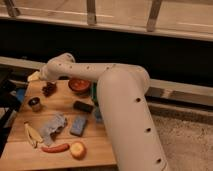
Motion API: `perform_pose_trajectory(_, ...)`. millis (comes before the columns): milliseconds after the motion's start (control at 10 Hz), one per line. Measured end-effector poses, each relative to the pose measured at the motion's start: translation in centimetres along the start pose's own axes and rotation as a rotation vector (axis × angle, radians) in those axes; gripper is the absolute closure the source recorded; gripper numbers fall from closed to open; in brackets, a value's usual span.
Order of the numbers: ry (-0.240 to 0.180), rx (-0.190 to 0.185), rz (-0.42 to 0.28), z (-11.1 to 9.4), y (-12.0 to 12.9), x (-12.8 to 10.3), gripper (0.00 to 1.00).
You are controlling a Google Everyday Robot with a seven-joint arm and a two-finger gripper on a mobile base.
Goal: Place grapes in tray
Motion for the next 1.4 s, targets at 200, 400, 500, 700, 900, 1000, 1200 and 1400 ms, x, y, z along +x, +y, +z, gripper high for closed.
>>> perform_pose_trajectory(200,-0.017,-0.013,0.007,0.3,-0.5,0.0,0.20)
perform_pose_trajectory(400,-0.015,-0.014,0.006,0.4,-0.4,0.0,0.20)
perform_pose_trajectory(500,-0.013,-0.013,0.002,0.5,-0.3,0.1,0.20)
perform_pose_trajectory(700,-0.029,0.045,0.013,0.8,-1.0,0.0,0.20)
perform_pose_trajectory(900,-0.036,0.081,0.035,1.6,-1.4,0.1,0.20)
perform_pose_trajectory(1000,-0.045,0.081,0.059,1.7,-2.7,-0.2,0.20)
perform_pose_trajectory(1200,-0.046,0.058,0.114,2.5,-4.2,-0.2,0.20)
perform_pose_trajectory(1400,-0.036,0.042,0.142,3.5,-5.1,0.0,0.20)
